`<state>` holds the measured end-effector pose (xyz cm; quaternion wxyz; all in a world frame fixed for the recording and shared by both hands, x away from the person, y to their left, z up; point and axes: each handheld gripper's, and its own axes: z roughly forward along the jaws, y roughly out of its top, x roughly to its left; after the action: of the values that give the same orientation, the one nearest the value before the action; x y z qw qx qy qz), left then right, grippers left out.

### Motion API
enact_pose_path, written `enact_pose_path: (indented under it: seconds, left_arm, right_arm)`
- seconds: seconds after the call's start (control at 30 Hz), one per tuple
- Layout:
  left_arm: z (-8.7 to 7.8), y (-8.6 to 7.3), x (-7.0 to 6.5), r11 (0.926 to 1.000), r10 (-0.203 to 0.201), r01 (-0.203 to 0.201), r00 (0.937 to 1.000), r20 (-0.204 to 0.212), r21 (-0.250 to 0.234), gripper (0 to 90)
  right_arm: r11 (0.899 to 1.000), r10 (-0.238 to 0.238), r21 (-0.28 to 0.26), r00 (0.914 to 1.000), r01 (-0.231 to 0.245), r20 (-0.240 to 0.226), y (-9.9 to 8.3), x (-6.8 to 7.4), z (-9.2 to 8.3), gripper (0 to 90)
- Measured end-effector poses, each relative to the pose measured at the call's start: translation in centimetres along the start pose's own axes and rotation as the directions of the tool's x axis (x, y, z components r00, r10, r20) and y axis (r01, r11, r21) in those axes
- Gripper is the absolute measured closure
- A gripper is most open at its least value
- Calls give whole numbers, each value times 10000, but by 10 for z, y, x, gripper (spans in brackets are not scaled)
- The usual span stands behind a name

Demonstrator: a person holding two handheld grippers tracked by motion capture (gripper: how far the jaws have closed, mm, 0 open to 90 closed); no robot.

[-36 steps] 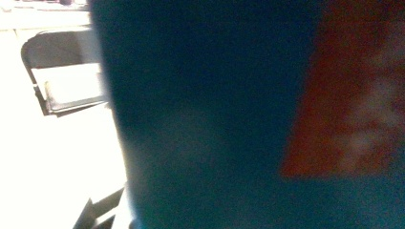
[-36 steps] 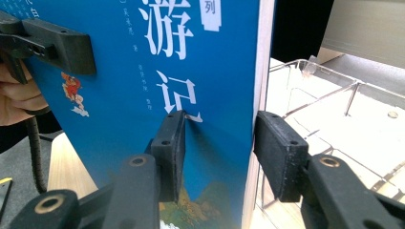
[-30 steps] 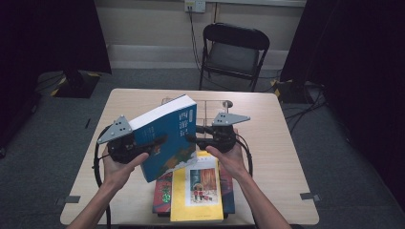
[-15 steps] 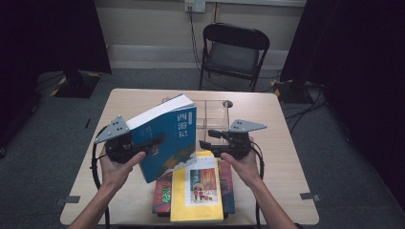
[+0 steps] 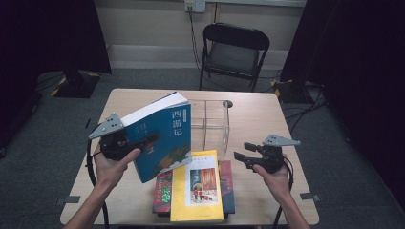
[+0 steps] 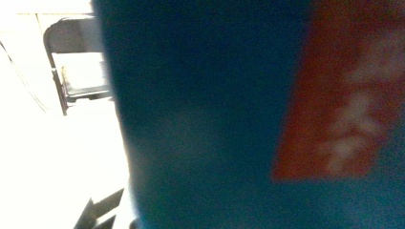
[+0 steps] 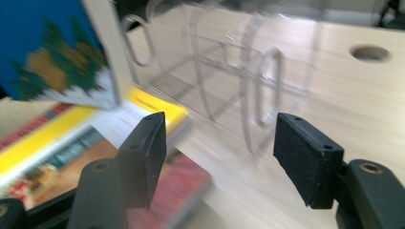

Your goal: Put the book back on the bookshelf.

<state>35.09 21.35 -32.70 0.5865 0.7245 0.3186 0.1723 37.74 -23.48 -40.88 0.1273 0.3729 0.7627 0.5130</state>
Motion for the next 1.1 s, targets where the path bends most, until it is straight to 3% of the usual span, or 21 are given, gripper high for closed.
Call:
enact_pose_path:
  seconds: [0.03,0.13,0.2,0.27,0.4,0.43,0.6,0.73,0.83,0.9,0.93,1.0,1.1]
  left_arm:
    - [-1,0,1,10000,-39,39,10000,-3,13,613]
    - [-6,1,6,9992,-384,383,9990,-221,-65,615]
    - [-7,1,7,9988,-482,482,9985,-247,1,615]
    - [-11,2,11,9981,-621,620,9971,-447,-22,616]
    - [-15,2,17,9957,-921,910,9924,-822,-170,616]
    - [-17,2,20,9935,-1123,1100,9883,-1030,-284,616]
    - [-14,4,23,9934,-1146,1137,9803,-1608,-149,617]
    - [-9,10,23,9898,-1425,1398,9739,-1768,-279,618]
    - [-7,15,22,9918,-1280,1253,9717,-1984,-260,618]
    - [-5,17,22,9918,-1275,1244,9698,-2079,-281,618]
    - [-3,20,24,9902,-1396,1359,9642,-2253,-319,618]
    - [0,21,26,9869,-1614,1554,9607,-2260,-442,618]
    - [7,23,25,9878,-1556,1524,9603,-2315,-318,618]
  right_arm:
    - [10000,0,0,10000,0,0,0,0,0,358]
    - [9990,294,310,9971,-316,708,-16,-18,-6,319]
    - [9981,444,384,9955,-478,843,-20,-23,-6,306]
    - [9922,772,873,9883,-892,1319,-32,-34,-5,235]
    - [9877,828,1189,9851,-1012,1508,-40,-41,-3,218]
    - [9837,775,1475,9828,-1027,1676,-46,-44,1,197]
    - [9741,686,1985,9778,-1085,1979,-54,-49,12,175]
    - [9632,573,2430,9712,-1146,2312,-59,-53,21,180]
    - [9579,537,2627,9714,-1155,2313,-62,-54,25,181]
    - [9573,468,2671,9710,-1106,2343,-63,-53,26,181]
    - [9536,367,2824,9710,-1047,2361,-65,-54,29,180]
    - [9528,131,2910,9693,-866,2454,-67,-53,30,169]
    - [9542,-37,2907,9687,-709,2484,-68,-52,31,164]
